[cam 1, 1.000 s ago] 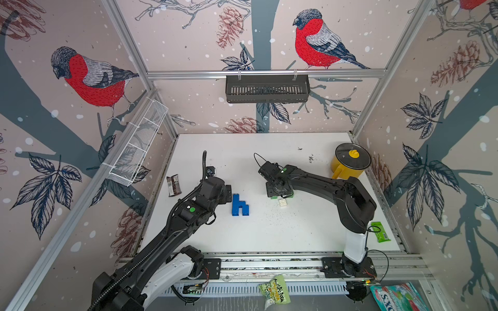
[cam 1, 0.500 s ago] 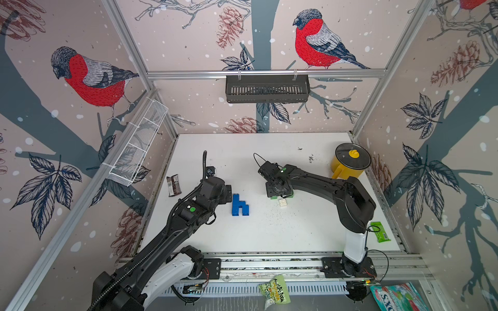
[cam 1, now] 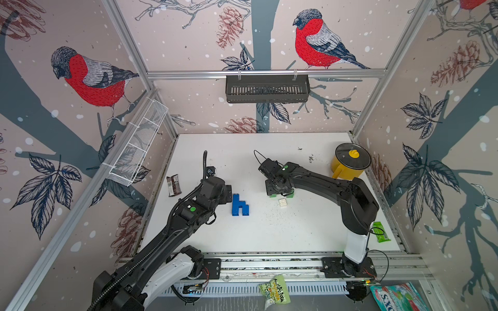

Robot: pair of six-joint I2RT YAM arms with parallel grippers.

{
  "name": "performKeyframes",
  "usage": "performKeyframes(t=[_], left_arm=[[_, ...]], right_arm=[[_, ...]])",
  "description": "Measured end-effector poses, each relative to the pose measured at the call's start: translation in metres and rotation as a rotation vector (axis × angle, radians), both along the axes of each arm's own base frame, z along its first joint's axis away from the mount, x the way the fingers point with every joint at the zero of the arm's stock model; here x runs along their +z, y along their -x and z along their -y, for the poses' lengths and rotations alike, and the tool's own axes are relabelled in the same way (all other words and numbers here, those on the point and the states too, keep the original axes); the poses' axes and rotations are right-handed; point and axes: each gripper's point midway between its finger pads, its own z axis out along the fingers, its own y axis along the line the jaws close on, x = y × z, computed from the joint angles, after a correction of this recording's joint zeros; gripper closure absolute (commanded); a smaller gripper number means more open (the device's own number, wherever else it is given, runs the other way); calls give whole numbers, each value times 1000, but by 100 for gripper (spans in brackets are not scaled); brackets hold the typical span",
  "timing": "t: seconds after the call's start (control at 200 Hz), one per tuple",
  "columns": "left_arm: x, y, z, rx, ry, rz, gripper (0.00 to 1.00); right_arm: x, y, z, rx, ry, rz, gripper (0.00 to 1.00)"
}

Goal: Assemble the letter h with lego
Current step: Assemble the lego brick with the lego brick.

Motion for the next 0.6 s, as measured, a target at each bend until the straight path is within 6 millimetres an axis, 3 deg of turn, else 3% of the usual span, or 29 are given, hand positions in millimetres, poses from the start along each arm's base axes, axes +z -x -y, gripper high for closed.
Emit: performKeyframes(t=[0.6], left_arm=[[-2, 0, 0, 0, -4, -7, 2]], right_arm=[[-4, -5, 28, -55, 21, -14, 49]])
